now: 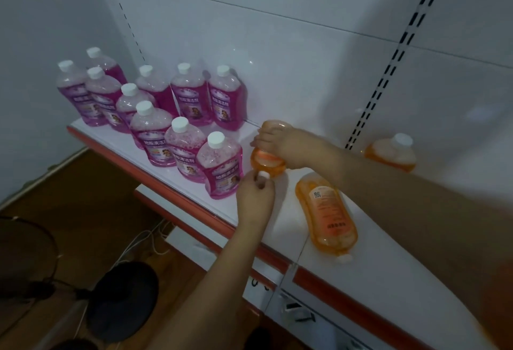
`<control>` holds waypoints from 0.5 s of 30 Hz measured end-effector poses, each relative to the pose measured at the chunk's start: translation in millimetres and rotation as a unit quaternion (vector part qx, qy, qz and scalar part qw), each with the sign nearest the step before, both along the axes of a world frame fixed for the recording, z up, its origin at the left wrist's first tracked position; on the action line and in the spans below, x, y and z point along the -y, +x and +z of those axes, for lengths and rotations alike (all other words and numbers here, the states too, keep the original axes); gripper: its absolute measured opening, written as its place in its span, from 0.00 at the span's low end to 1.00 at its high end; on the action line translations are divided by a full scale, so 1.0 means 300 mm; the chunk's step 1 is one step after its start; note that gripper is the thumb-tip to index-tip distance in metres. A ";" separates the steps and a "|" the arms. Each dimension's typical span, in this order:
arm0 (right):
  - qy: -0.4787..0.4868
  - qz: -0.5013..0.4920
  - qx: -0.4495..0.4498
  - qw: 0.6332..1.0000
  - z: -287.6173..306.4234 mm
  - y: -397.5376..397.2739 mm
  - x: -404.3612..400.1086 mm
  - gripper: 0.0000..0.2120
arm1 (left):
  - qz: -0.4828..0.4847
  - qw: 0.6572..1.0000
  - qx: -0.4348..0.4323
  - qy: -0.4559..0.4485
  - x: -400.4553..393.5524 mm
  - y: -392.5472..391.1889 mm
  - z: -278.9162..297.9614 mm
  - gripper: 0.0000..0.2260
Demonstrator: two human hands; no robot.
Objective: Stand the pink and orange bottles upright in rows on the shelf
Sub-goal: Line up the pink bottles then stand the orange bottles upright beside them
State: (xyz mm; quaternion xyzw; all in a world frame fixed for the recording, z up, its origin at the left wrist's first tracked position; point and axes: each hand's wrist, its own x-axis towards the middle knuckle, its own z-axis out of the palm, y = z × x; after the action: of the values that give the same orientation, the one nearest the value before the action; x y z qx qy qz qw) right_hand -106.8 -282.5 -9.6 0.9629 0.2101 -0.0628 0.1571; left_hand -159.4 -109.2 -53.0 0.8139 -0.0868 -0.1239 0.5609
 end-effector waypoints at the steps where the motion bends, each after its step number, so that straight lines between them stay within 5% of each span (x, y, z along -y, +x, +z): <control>1: 0.016 0.013 0.015 1.000 -0.005 0.003 0.014 0.36 | 0.001 1.000 -0.010 -0.005 -0.010 -0.001 0.004 0.05; 6: 0.231 -0.154 0.082 0.957 0.029 -0.075 0.016 0.38 | 0.007 0.992 -0.105 -0.073 -0.059 -0.026 0.002 0.22; 11: 0.481 -0.283 0.163 0.814 0.141 -0.202 -0.072 0.43 | -0.062 0.994 -0.004 -0.089 -0.034 -0.066 0.034 0.34; 15: 0.612 -0.324 0.171 0.701 0.220 -0.323 -0.159 0.42 | -0.067 0.985 0.107 -0.118 -0.002 -0.077 0.112 0.24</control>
State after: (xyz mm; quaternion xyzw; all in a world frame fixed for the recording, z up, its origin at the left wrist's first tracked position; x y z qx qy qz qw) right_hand -203.6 -234.9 56.2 0.8502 -0.1530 0.1981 -0.4632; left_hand -182.7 -108.7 -19.3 0.7427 -0.2143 -0.0625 0.6313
